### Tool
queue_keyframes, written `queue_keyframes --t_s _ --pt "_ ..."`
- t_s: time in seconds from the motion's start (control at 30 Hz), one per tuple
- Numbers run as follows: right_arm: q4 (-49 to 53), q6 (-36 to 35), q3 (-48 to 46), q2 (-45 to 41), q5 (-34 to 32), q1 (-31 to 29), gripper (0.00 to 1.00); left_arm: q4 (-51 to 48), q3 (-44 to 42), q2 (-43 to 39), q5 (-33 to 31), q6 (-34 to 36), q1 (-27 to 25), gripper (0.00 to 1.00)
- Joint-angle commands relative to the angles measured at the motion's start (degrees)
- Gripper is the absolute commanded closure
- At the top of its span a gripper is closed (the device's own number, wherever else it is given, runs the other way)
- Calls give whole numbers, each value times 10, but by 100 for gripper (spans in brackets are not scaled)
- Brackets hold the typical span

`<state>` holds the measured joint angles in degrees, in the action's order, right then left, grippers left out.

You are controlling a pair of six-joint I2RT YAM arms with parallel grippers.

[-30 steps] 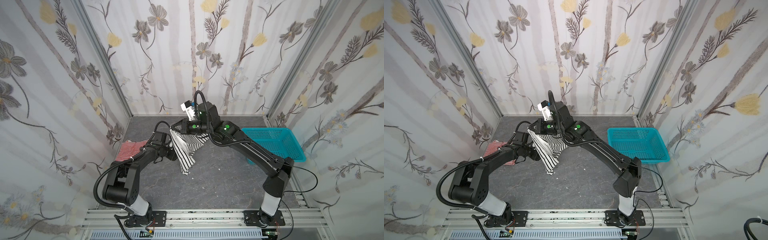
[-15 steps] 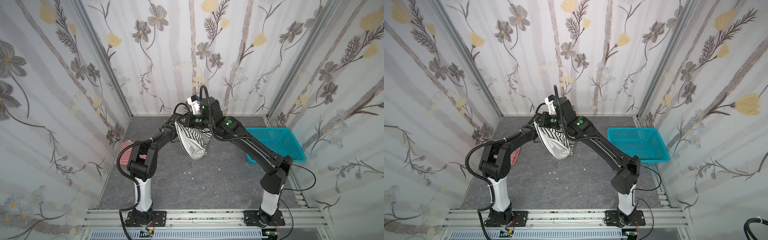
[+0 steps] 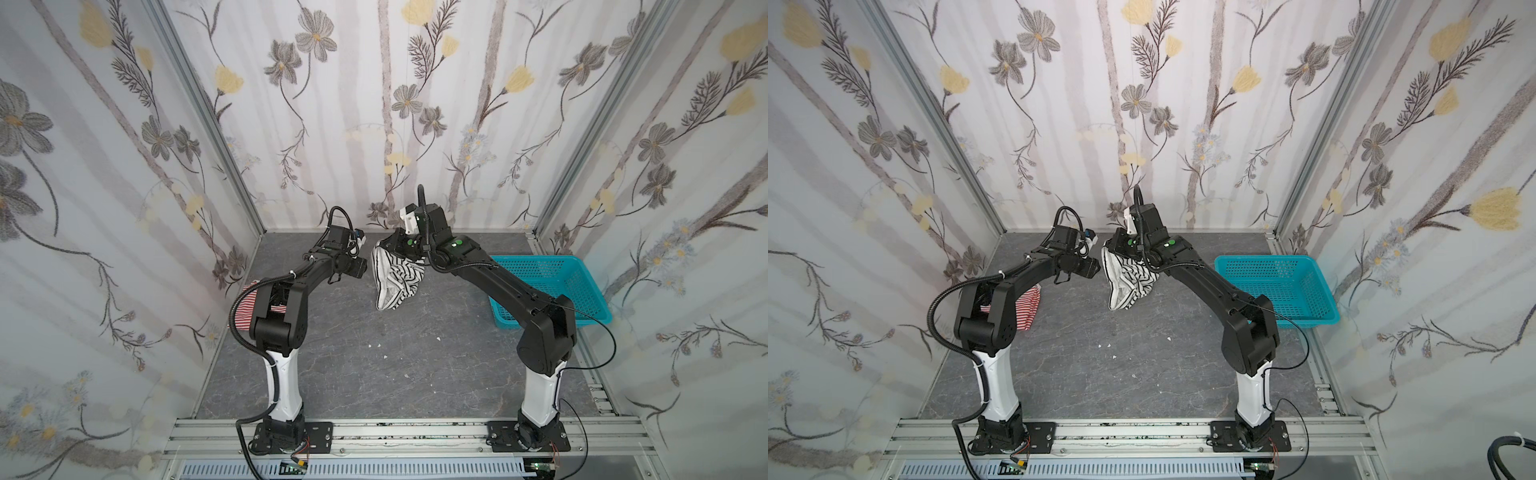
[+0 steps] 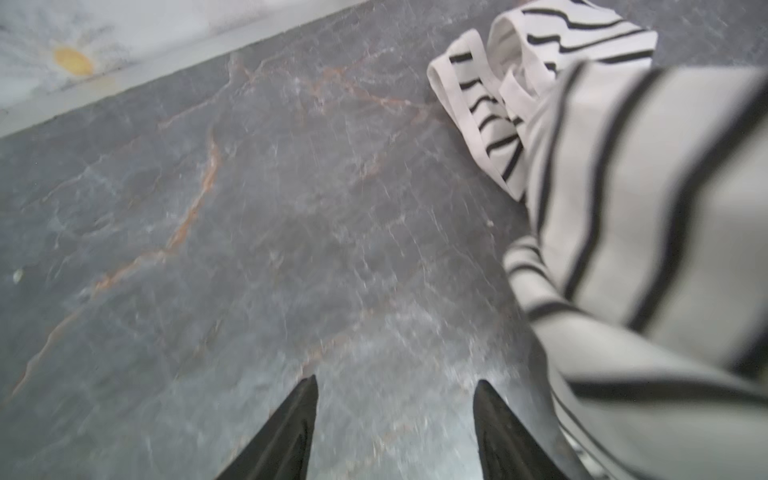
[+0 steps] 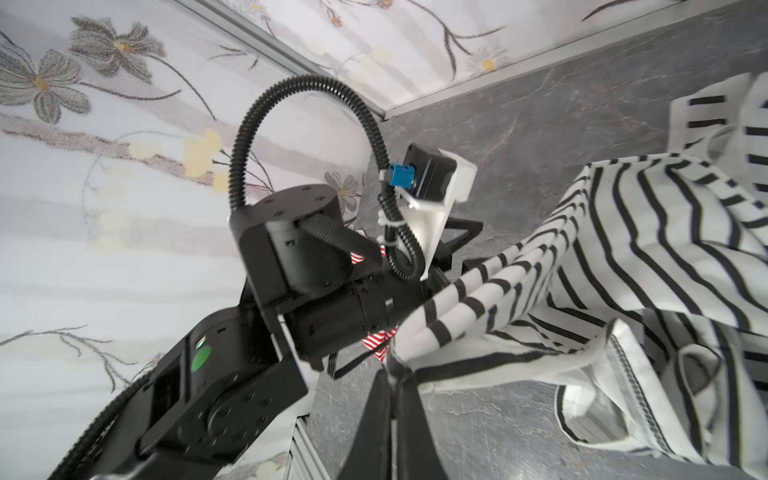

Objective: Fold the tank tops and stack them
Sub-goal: 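Grasp the hanging tank top with the left gripper beside the right gripper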

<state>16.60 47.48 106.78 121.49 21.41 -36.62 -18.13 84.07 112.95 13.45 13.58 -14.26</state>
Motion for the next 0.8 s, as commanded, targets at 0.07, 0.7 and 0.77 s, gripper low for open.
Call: queue_keyframes --t_s 0.07,0.7,0.77 --pt "-56 20 47 56 -4 20 100 13 -95 -98 13 19 -2 39" --pt "-72 75 82 102 -49 103 100 20 -159 -151 113 55 -171 55" --pt "-67 73 81 98 -47 103 100 20 -127 -111 97 47 -175 57"
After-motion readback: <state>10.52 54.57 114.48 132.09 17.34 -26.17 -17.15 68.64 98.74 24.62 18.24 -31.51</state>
